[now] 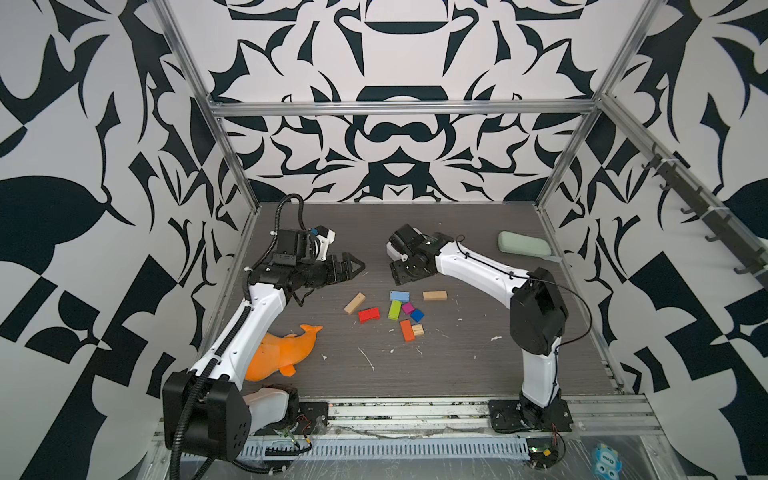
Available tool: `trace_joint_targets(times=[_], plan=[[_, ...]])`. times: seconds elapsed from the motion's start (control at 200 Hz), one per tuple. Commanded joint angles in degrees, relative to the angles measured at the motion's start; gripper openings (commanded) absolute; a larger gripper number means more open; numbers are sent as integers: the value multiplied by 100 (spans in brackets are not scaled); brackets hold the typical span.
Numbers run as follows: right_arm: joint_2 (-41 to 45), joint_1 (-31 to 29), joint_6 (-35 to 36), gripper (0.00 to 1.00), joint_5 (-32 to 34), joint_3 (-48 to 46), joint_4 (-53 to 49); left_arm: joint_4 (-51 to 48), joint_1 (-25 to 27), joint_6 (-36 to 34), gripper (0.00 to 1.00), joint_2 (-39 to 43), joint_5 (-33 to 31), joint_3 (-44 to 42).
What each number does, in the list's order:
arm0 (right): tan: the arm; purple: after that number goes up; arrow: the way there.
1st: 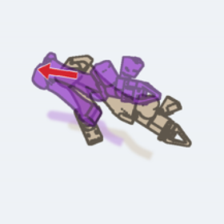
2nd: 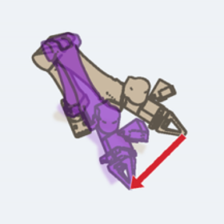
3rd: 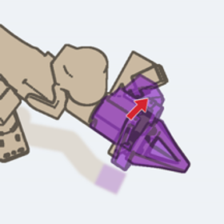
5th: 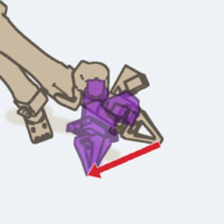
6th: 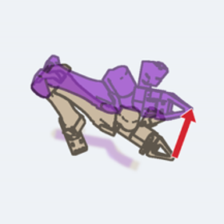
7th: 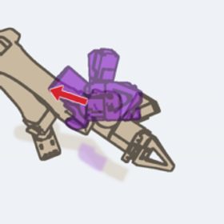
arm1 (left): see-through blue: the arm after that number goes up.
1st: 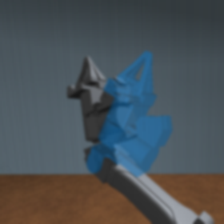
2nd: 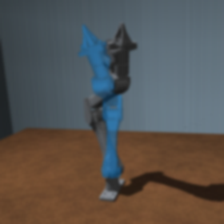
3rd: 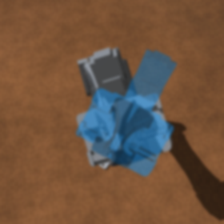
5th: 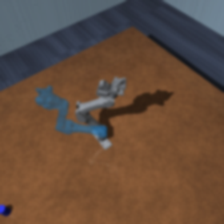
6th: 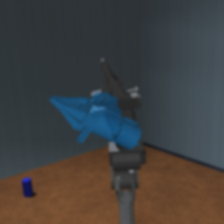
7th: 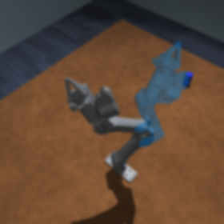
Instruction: Build the wood block tower
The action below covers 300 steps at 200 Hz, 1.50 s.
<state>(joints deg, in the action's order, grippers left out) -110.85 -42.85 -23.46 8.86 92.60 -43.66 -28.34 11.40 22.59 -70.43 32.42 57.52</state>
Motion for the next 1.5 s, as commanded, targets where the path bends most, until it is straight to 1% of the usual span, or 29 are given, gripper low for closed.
trace_joint_targets(times=[0.0, 0.18, 0.19, 0.21, 0.445, 0.595, 0.775, 1.065, 1.495], plan=[[520, -12, -430, 68, 167, -408, -108, -62, 12, 22, 100, 116, 89, 49], [991, -13, -772, 68, 167, -1297, 34, -29, 12, 26, 100, 105, 113, 49], [1016, -13, -784, 68, 311, -1343, 40, -27, 12, 31, 100, 99, 114, 53], [1059, -13, -818, 68, 373, -1439, 70, -31, 12, 35, 99, 92, 123, 55], [1670, -14, -1308, 67, 494, -2510, 467, -14, 9, 53, 100, 74, 131, 48], [1707, -13, -1454, 67, 568, -2892, 711, -11, 12, 57, 99, 65, 72, 21], [1548, -13, -1595, 67, 543, -3116, 1079, -3, 7, 44, 100, 76, 62, 24], [1186, 2, -1675, 67, 713, -3129, 1244, -11, 12, 43, 99, 44, 68, 23], [795, 158, -1690, 68, 595, -3110, 1447, -14, 10, 35, 99, 74, 55, 14]])
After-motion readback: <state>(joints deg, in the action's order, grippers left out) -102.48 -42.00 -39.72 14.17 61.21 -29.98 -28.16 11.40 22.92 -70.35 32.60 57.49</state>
